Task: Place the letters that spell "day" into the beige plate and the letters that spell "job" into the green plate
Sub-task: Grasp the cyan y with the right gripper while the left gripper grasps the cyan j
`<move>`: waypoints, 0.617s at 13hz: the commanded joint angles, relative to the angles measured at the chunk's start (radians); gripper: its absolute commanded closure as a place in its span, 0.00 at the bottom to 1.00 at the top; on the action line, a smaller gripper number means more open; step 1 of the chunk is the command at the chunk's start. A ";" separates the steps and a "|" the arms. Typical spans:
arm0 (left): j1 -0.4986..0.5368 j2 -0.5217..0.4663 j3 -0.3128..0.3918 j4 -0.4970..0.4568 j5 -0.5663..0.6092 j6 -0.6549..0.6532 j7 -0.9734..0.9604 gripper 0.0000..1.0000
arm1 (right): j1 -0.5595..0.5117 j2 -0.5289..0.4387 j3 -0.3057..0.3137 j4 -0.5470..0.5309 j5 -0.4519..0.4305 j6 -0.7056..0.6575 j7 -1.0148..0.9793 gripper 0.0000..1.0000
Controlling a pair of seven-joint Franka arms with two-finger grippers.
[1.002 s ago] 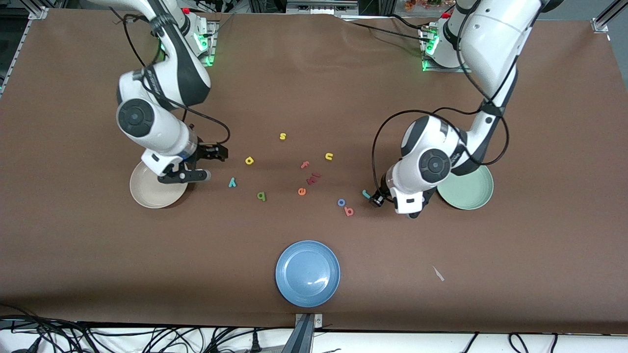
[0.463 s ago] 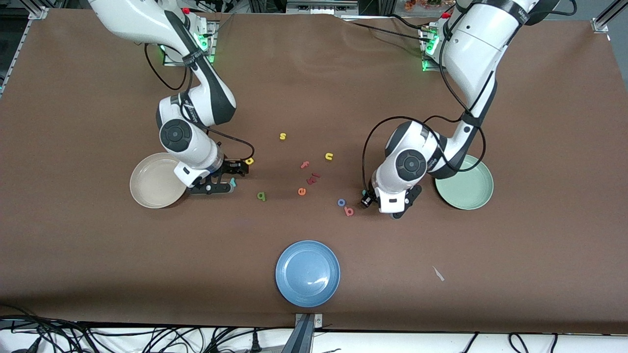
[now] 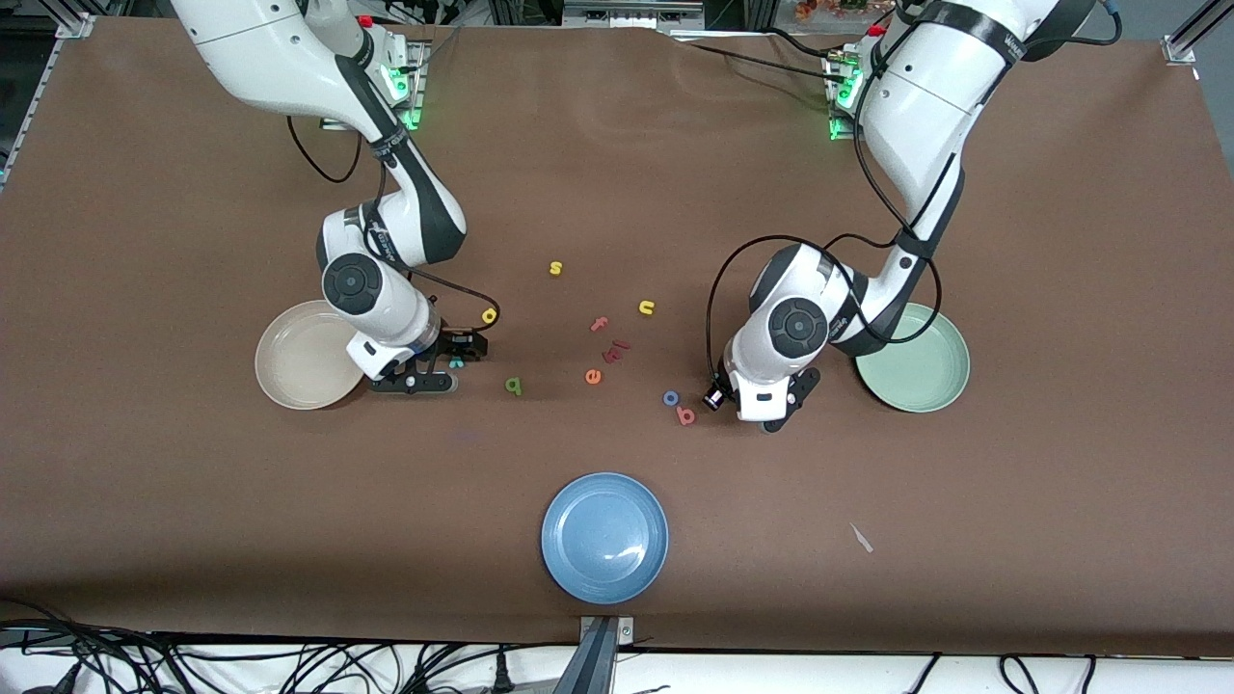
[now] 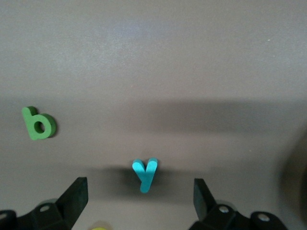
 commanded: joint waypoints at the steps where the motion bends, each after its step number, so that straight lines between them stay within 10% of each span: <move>1: -0.014 0.035 0.010 0.033 0.023 0.000 -0.004 0.63 | -0.006 0.039 0.004 0.020 -0.002 0.041 0.002 0.11; 6: -0.013 0.035 0.009 0.053 0.081 -0.005 -0.005 1.00 | -0.004 0.052 0.004 0.020 -0.003 0.049 -0.001 0.30; 8: -0.003 0.017 0.009 0.053 0.081 -0.023 -0.001 1.00 | -0.004 0.052 0.004 0.019 -0.002 0.046 0.000 0.40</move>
